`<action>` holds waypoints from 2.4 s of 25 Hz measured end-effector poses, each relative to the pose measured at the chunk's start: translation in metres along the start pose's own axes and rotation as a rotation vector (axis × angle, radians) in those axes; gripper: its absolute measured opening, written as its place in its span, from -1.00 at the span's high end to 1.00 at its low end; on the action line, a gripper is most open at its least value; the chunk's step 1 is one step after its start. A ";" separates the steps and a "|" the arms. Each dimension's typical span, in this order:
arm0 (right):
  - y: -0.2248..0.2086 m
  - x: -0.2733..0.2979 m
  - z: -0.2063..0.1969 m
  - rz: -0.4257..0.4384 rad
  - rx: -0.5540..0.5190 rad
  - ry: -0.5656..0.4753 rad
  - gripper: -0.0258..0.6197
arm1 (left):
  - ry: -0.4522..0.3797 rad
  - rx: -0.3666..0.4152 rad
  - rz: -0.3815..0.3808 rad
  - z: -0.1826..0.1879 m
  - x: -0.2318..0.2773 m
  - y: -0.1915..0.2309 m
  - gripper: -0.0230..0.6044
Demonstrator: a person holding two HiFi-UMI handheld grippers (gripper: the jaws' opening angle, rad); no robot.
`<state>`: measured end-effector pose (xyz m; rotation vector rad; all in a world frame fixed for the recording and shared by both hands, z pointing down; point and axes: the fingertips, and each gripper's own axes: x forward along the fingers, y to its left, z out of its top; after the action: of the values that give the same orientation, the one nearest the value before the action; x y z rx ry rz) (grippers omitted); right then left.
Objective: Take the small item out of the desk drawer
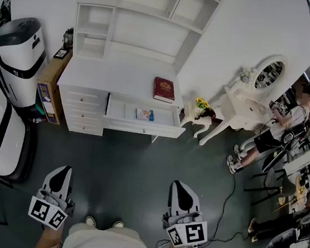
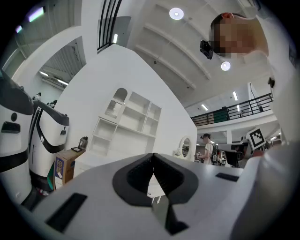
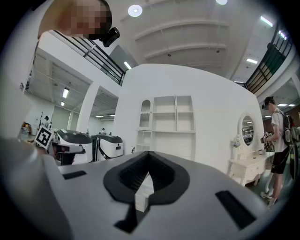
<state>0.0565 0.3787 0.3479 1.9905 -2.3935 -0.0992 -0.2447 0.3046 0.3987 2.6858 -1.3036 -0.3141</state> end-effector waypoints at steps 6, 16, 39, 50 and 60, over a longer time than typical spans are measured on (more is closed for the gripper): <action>-0.005 0.001 0.000 0.003 0.002 0.000 0.89 | 0.005 0.003 -0.001 0.001 0.005 -0.005 0.88; -0.012 0.005 -0.006 0.026 0.011 0.002 0.89 | 0.012 0.017 -0.003 0.000 0.015 -0.013 0.88; -0.089 -0.005 -0.030 0.124 0.012 0.031 -0.63 | 0.033 0.047 0.024 -0.023 0.046 -0.072 0.88; -0.106 0.006 -0.050 0.144 0.027 0.056 -0.62 | 0.078 0.052 0.059 -0.037 0.056 -0.073 0.88; -0.121 0.093 -0.073 0.128 -0.005 0.132 -0.62 | 0.101 -0.024 -0.025 -0.072 0.162 -0.025 0.88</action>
<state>0.1629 0.2629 0.4109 1.7755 -2.4257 0.0278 -0.1103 0.1952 0.4430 2.6622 -1.2309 -0.1924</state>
